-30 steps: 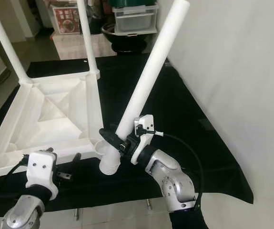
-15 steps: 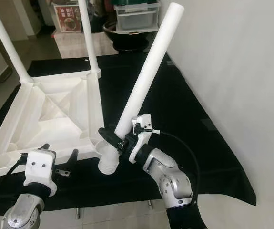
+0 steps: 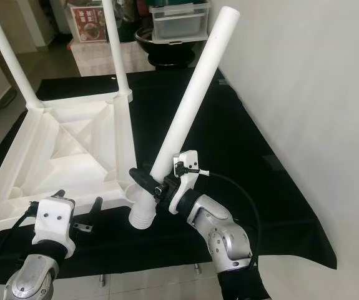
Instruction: Building children table
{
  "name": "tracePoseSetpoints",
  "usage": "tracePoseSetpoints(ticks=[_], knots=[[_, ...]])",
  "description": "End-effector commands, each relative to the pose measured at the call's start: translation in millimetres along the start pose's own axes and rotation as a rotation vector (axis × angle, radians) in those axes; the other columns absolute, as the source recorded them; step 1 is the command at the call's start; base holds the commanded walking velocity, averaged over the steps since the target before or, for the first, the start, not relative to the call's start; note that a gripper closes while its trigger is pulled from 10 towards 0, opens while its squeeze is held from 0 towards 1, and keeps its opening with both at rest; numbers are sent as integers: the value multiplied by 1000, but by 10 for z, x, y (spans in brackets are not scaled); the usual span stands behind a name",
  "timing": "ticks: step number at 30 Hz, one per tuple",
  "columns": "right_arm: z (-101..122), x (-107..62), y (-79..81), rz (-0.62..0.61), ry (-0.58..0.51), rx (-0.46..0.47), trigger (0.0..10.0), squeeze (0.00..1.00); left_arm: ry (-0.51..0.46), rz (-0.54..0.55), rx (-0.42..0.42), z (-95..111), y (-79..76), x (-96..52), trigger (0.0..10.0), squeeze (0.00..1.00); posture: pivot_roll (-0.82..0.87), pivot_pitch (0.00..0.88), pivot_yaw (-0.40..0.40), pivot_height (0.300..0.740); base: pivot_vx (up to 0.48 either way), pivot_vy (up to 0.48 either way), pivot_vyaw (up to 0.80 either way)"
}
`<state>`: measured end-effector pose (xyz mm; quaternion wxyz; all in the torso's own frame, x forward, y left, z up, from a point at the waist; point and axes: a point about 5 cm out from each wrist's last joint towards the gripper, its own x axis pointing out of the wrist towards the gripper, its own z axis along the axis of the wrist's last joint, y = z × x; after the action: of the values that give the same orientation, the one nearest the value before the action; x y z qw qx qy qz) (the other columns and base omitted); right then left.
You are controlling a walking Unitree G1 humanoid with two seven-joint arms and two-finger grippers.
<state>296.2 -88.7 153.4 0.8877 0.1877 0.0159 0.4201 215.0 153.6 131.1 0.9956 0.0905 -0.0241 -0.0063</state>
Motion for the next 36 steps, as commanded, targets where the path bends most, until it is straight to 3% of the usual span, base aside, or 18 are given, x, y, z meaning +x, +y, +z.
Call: tracePoseSetpoints(ticks=[1, 13, 24, 30, 36], knots=[[-4, 16, 1, 2, 8, 8, 10000, 0, -1, 12, 12, -15, 12, 1, 10000, 0, -74, 46, 37, 740, 0, 0, 0], [17, 41, 17, 7, -5, 11, 10000, 0, 11, 25, 18, -7, 43, 28, 10000, 0, -67, 41, 39, 740, 0, 0, 0], [57, 105, 46, 1, -34, -47, 10000, 0, -12, 11, 72, 51, 10, -6, 10000, 0, -44, 23, 41, 740, 0, 0, 0], [54, 131, 84, 4, -23, -73, 10000, 0, -5, -1, 61, 53, 3, -39, 10000, 0, -40, 38, 34, 740, 0, 0, 0], [284, 166, 25, -13, -56, -170, 10000, 0, -7, -24, 67, 77, -48, -60, 10000, 0, -57, 63, 38, 740, 0, 0, 0]])
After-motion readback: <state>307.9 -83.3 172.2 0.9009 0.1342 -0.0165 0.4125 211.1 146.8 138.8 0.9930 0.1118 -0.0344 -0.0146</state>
